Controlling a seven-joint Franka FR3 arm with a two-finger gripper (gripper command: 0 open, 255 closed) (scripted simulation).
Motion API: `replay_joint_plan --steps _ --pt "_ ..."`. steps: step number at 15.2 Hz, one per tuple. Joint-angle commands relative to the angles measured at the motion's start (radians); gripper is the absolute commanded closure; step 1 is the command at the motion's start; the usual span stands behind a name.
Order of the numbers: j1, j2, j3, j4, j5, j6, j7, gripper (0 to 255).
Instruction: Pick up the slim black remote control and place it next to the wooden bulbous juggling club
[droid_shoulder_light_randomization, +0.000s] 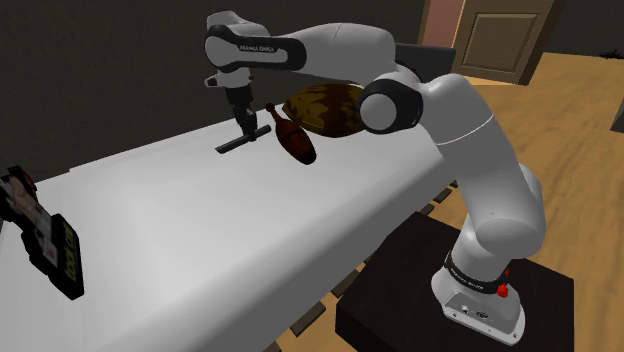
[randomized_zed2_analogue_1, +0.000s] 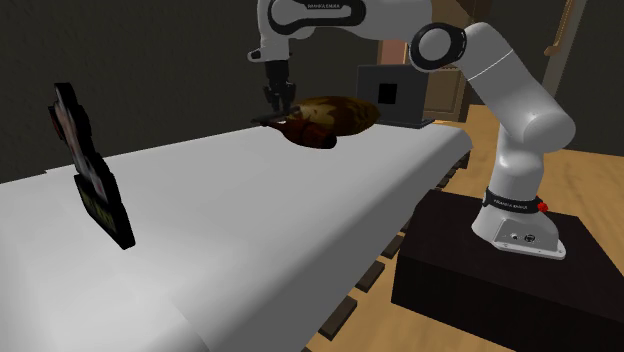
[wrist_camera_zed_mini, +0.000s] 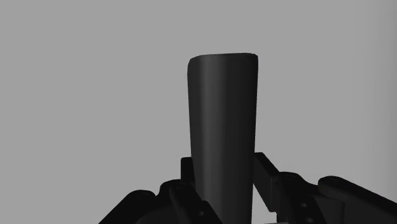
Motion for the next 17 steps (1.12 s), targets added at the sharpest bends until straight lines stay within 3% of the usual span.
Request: replay_joint_plan --steps 1,17 --pt "-0.004 -0.015 0.0 -0.053 0.001 0.039 -0.003 255" --pt "-0.012 -0.051 0.0 -0.329 0.002 0.279 -0.004 255"
